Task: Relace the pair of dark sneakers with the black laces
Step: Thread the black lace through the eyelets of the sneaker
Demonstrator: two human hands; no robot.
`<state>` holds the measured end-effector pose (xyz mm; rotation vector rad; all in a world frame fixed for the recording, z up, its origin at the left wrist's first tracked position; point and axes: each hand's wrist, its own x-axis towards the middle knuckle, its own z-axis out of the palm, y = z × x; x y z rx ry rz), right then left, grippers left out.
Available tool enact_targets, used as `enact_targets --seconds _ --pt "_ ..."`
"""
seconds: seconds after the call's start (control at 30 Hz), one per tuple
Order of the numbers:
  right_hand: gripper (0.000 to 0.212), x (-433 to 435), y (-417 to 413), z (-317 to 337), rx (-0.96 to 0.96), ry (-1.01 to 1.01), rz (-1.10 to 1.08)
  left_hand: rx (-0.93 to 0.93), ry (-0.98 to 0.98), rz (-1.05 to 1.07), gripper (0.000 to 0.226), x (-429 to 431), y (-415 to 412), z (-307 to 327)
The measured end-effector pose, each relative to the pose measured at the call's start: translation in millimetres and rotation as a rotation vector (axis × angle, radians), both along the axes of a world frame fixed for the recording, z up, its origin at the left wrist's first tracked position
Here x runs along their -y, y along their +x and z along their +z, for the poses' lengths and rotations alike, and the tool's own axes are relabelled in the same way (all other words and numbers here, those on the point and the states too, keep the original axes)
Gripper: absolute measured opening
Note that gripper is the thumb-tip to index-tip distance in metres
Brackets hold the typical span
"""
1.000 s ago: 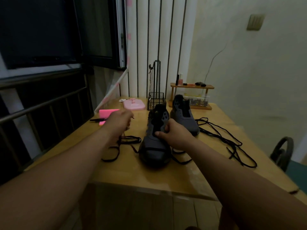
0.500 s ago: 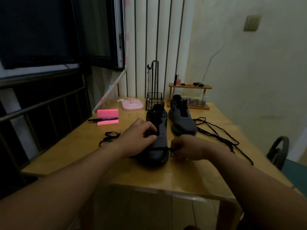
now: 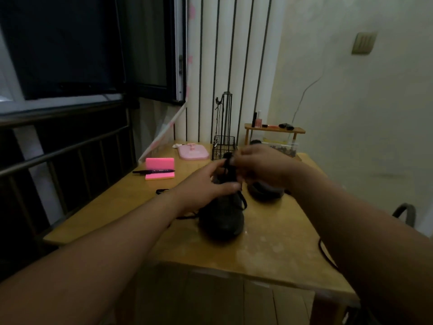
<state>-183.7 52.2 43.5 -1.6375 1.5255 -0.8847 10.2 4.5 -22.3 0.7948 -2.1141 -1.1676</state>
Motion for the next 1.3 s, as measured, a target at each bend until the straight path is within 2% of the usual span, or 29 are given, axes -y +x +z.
enact_targets --seconds 0.07,0.13,0.23,0.3,0.33,0.37,0.43,0.47,0.53,0.57,0.6,0.67,0.77,0.83,0.9,0.97,1.0,1.03,1.1,1.17,1.23,1.3 --pt "0.017 10.6 28.3 19.3 0.083 -0.074 0.062 -0.149 0.072 -0.020 0.040 5.6 3.2 12.8" --pt "0.017 24.6 54.3 28.9 0.121 -0.159 0.063 -0.257 0.092 0.054 0.019 16.4 14.6 24.8" --pt "0.018 45.2 84.1 31.8 0.149 -0.272 -0.004 -0.297 0.064 0.267 0.015 39.1 46.3 33.8" --pt "0.018 58.7 99.5 23.0 0.044 -0.313 -0.043 -0.252 0.014 0.368 0.016 47.4 68.5 31.8" --pt "0.016 64.9 106.0 14.3 -0.094 -0.325 -0.054 -0.193 -0.033 0.383 0.018 48.2 77.7 29.4" --pt "0.014 72.1 111.2 3.9 -0.314 -0.324 -0.047 -0.075 -0.098 0.384 0.020 48.8 86.0 24.6" --pt "0.019 85.5 120.7 -18.4 -0.820 -0.212 0.030 0.334 -0.195 0.349 0.026 49.7 100.5 7.8" --pt "0.027 89.5 124.8 -27.8 -0.991 -0.103 0.084 0.548 -0.204 0.338 0.048 50.7 108.0 -3.1" --pt "0.044 96.1 129.8 -40.8 -1.126 0.132 0.135 0.777 -0.140 0.335 0.091 52.8 121.6 -19.7" --pt "0.051 99.3 130.4 -45.2 -1.183 0.212 0.155 0.825 -0.105 0.322 0.103 53.6 126.5 -26.1" --pt "0.055 102.0 131.2 -48.6 -1.254 0.272 0.183 0.856 -0.077 0.304 0.109 53.1 130.7 -30.1" --pt "0.057 105.8 134.9 -52.8 -1.370 0.359 0.253 0.912 -0.071 0.307 0.106 55.7 134.9 -35.8" --pt "0.039 110.1 148.1 -62.2 -1.276 0.336 0.275 0.872 -0.107 0.328 0.074 59.8 129.5 -42.6" --pt "0.028 117.1 155.5 -73.9 -1.061 0.304 0.231 0.731 -0.114 0.306 0.039 64.4 122.9 -49.4" --pt "0.024 123.1 158.7 -82.0 -0.792 0.343 0.188 0.607 -0.052 0.228 0.024 67.7 117.9 -52.4" --pt "0.022 128.8 156.1 -79.8 -0.516 0.438 0.131 0.566 0.015 0.176 0.025 66.1 116.2 -45.9" --pt "0.019 128.8 154.2 -75.4 -0.440 0.466 0.113 0.566 0.041 0.159 0.027 65.9 116.7 -42.7" --pt "0.018 129.4 152.3 -70.2 -0.447 0.452 0.095 0.587 0.063 0.149 0.030 67.3 118.6 -41.7" --pt "0.028 131.3 147.2 -61.9 -0.621 0.318 0.072 0.647 0.077 0.110 0.047 69.1 121.7 -40.2" --pt "0.055 131.7 145.6 -58.7 -0.663 0.243 0.106 0.696 0.051 0.090 0.066 69.3 126.0 -38.3" --pt "0.086 129.6 146.2 -60.0 -0.622 0.377 0.247 0.768 -0.009 0.080 0.071 68.1 129.9 -34.9" --pt "0.100 125.5 150.6 -63.8 -0.704 0.496 0.377 0.892 -0.086 0.102 0.072 63.6 134.1 -30.5"
